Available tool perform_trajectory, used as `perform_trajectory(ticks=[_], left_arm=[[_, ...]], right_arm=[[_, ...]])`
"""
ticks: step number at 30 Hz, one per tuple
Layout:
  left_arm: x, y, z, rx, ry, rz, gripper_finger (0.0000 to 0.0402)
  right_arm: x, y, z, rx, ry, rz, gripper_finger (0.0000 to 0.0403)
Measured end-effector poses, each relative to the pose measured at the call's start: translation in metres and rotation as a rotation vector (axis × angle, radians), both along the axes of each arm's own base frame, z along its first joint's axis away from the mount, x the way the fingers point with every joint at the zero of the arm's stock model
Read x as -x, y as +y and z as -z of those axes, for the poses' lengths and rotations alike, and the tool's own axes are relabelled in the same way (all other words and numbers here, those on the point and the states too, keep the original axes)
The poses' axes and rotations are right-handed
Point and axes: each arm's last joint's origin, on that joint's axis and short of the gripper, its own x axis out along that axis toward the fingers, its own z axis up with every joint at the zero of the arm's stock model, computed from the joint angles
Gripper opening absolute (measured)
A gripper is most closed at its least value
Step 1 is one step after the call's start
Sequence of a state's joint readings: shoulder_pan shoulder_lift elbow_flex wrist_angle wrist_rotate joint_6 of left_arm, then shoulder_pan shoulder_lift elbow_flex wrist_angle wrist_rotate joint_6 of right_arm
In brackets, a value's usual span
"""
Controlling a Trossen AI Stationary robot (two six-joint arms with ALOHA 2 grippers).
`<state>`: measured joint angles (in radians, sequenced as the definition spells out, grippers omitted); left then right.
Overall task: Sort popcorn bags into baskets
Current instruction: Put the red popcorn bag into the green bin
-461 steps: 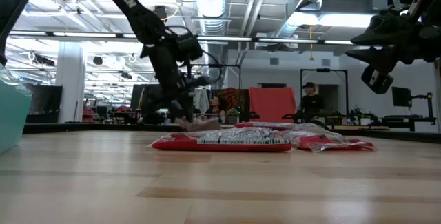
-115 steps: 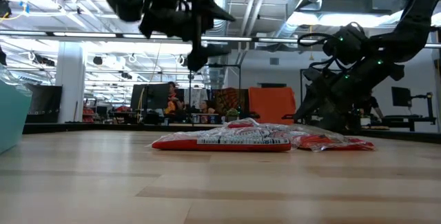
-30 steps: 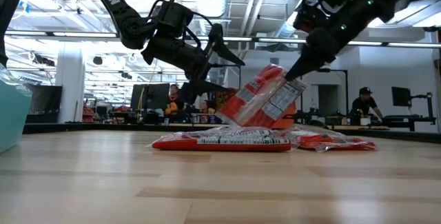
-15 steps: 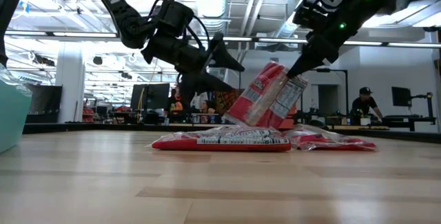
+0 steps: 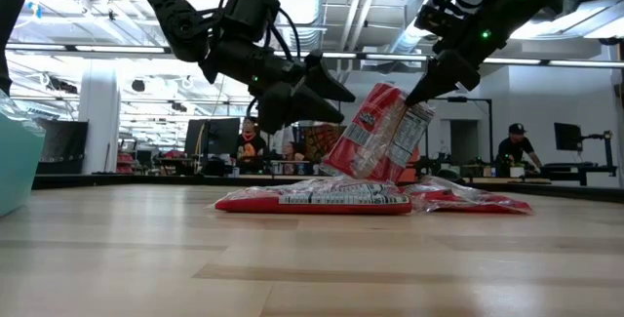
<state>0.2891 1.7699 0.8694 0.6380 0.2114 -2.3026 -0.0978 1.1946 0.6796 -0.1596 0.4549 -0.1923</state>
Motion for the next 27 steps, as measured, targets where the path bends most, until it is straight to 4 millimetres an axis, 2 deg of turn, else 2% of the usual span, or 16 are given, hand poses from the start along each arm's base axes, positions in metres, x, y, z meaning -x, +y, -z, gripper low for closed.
perform_trajectory(ticks=[8,11,20,27], left_arm=[[0.002,0.007,0.001,-0.037,0.023,-0.244,0.0307],[0.0,0.002,-0.001,-0.018,0.0,-0.239,0.0307],[-0.008,-0.027,-0.003,0.107,-0.05,-0.187,0.0307],[-0.008,-0.03,-0.004,0.058,-0.057,-0.345,0.0307]], right_arm=[[-0.001,0.0,-0.001,-0.001,-0.02,-0.004,0.0006],[-0.001,0.0,-0.002,0.0,-0.024,-0.004,0.0009],[-0.002,0.0,-0.002,0.002,-0.025,-0.006,0.0011],[-0.002,0.0,-0.002,0.001,-0.026,-0.007,0.0015]])
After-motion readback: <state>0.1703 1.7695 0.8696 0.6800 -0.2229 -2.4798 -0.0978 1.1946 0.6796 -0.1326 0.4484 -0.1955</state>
